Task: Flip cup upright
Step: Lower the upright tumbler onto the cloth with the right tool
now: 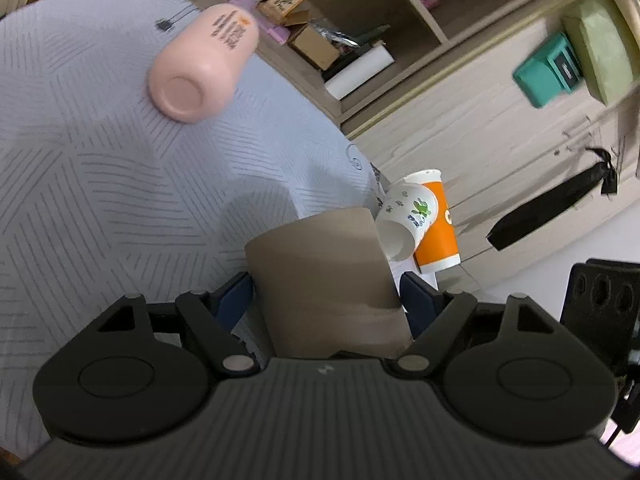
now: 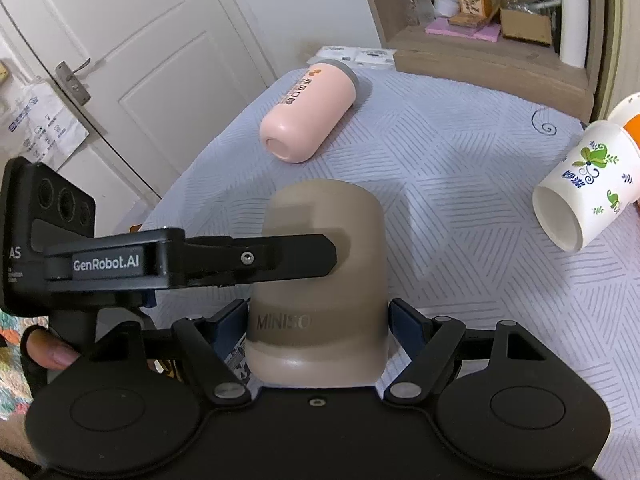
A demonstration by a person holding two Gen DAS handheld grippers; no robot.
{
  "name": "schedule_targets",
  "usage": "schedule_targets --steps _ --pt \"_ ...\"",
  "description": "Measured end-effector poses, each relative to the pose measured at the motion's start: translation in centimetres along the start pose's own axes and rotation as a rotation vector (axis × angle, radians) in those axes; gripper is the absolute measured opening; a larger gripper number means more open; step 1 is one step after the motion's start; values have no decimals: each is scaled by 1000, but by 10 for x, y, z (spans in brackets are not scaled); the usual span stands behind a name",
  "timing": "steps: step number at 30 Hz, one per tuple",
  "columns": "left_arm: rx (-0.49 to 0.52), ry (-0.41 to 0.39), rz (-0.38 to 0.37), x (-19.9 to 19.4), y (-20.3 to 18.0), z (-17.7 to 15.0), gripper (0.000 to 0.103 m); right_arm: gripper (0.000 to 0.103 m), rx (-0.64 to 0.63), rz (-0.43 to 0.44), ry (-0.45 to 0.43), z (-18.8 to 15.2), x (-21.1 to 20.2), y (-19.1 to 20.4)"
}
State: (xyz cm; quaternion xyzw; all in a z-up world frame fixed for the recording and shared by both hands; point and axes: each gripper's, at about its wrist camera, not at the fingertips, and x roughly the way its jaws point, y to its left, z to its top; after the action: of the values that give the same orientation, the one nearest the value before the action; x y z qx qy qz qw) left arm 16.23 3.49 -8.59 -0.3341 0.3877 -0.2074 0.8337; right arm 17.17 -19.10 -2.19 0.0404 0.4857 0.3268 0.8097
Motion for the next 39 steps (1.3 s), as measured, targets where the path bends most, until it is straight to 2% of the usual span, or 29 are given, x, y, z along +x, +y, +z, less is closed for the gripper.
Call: schedule_targets --steps 7,9,13,18,25,30,33,39 --pt "210 -29 70 -13 -36 -14 79 81 -19 16 -48 -14 -9 3" --pt "247 -37 85 -17 -43 -18 79 81 -69 19 -90 -22 -13 7" --pt "301 -61 85 -23 -49 -21 76 81 -91 29 -125 -27 -15 5" --pt "394 -87 100 -27 -62 -24 74 81 -178 14 -173 -32 -16 8" --pt "503 -117 157 -21 -75 -18 74 81 -200 -4 -219 -25 -9 7" --pt "566 -163 175 -11 -76 -9 74 81 -214 -59 -288 -18 3 7" --pt "663 -167 177 -5 -80 -9 74 81 -247 -127 -321 -16 10 11" --pt "737 -193 154 3 -84 -8 74 81 -319 -245 -395 -19 15 14"
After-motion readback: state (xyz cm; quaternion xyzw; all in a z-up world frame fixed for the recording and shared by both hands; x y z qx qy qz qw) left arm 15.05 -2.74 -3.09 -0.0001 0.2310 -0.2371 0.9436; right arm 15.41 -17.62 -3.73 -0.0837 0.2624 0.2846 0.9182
